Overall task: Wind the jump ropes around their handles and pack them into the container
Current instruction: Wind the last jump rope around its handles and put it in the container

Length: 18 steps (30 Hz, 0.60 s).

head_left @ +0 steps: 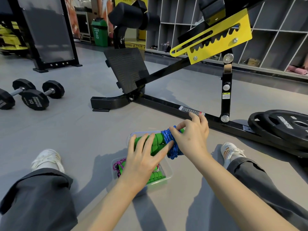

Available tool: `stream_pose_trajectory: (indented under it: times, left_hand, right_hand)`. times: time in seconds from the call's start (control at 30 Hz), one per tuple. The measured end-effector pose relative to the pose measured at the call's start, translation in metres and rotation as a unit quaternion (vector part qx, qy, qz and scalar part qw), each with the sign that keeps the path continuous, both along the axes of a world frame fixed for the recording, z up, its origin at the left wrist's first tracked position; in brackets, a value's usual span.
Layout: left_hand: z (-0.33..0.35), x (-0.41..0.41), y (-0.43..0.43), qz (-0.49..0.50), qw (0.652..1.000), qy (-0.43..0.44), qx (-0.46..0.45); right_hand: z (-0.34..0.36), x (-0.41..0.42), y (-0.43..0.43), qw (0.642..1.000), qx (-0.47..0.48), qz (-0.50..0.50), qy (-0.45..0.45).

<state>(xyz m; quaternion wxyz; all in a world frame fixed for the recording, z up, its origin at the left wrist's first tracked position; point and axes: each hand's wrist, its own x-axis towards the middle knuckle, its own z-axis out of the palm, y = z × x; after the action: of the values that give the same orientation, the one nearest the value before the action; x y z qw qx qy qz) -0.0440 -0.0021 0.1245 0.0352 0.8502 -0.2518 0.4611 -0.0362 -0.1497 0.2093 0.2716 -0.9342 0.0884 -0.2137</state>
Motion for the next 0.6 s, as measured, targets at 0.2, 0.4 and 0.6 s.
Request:
stream_pose_trajectory:
  times: [0.2,0.4,0.6]
  left_hand:
    - [-0.001,0.002,0.002,-0.011,1.000,-0.014,0.009]
    - [0.002,0.000,0.002,-0.016,1.000,-0.006,0.002]
    - [0.003,0.000,0.002,-0.011,1.000,-0.013,-0.003]
  right_hand:
    - [-0.004,-0.003,0.000,0.996,0.082,0.005,0.035]
    - [-0.009,-0.004,0.001,0.998,0.053,0.038,-0.001]
    - [-0.011,0.000,-0.011,0.976,-0.101,0.161,-0.109]
